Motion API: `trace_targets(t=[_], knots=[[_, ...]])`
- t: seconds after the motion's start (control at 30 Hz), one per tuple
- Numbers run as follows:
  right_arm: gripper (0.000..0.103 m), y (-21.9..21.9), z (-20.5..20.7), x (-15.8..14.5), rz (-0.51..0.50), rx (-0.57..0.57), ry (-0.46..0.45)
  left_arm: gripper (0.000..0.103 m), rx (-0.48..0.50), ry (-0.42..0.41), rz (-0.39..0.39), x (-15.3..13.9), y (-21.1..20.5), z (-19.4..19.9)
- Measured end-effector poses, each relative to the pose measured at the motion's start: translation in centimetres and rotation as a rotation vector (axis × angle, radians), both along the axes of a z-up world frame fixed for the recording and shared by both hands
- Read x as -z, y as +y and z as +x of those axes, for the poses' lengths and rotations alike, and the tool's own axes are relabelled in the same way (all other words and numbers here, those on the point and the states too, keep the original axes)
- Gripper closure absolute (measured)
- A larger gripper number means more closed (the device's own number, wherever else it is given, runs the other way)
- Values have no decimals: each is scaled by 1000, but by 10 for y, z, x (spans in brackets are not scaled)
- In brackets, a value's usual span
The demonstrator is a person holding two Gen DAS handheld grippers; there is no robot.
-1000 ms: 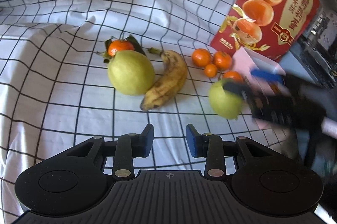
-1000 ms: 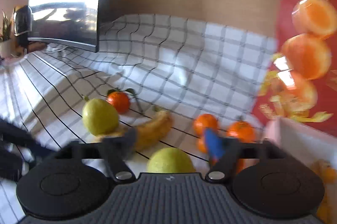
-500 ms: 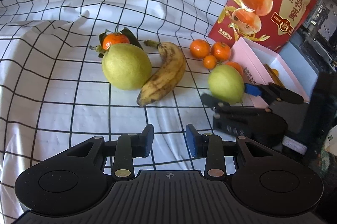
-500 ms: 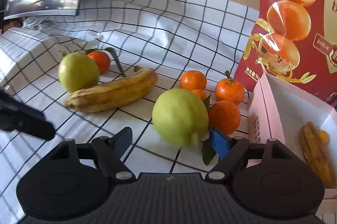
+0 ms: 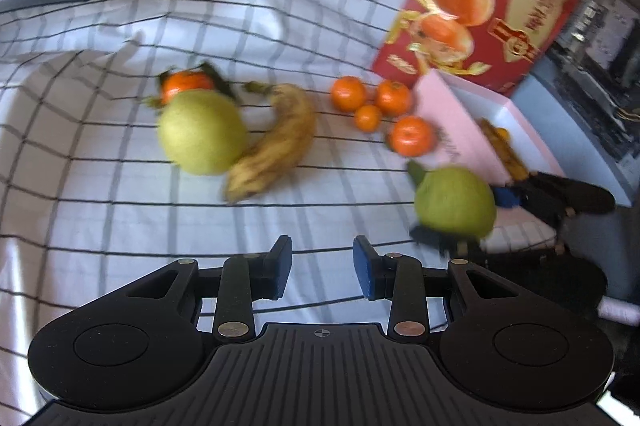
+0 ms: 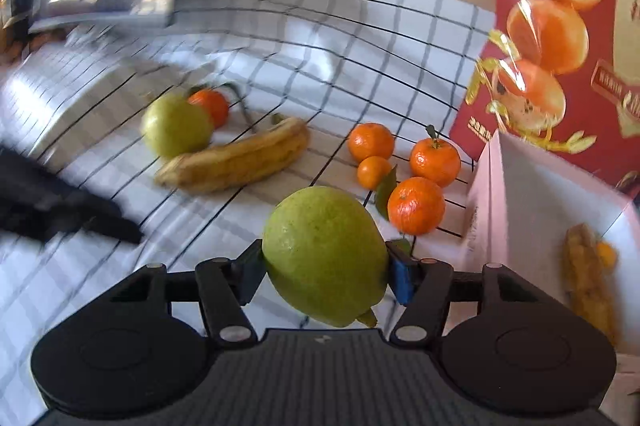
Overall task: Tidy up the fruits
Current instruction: 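Lift the green pear with the right tool off the cloth, then carry the held pear with the right tool toward the pink box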
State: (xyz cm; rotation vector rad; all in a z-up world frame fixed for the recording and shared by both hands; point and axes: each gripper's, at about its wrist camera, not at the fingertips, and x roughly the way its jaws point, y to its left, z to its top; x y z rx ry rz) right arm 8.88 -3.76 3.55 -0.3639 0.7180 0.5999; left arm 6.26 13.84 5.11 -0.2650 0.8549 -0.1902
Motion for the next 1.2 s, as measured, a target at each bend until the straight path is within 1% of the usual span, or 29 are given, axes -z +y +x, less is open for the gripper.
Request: trace_targets(t=[0.13,0.3,0.37,0.47,0.57,0.7,0.87,0.97,1.0,1.03,1.1,1.2], knots=[[41,-23,-26,-3,-91,-51,7,65,76,-24,-24,-6,-28,2],[41,-42,-50,5,-197,-59,22,65,186,-59,-44,-15,-68,1],[41,-42,-53,9,-218,-62,18,65,228,-69,-34,-17,-81,-1],[41,-40,-57,9,-224,-66,-6,65,290,-71,13,-17,-98,-4],[40,-36,-57,8,-211,-69,3,65,314,-53,68,-10,-109,-2],[40,-40,-55,7,-173,-61,29,59,306,-48,46,-8,-107,1],[40,-62,-60,2,-106,-55,75,59,301,-54,45,-8,-109,6],[40,-78,-64,1,-58,-27,100,59,298,-56,49,-8,-109,9],[42,-83,-64,0,-36,-13,109,59,297,-56,52,-8,-109,9],[52,-88,-64,-2,-9,3,114,59,295,-55,55,-8,-108,10],[59,-93,-66,-8,35,16,118,59,283,-57,69,-8,-105,10],[62,-89,-71,-17,65,24,69,62,267,-52,80,-8,-99,12]])
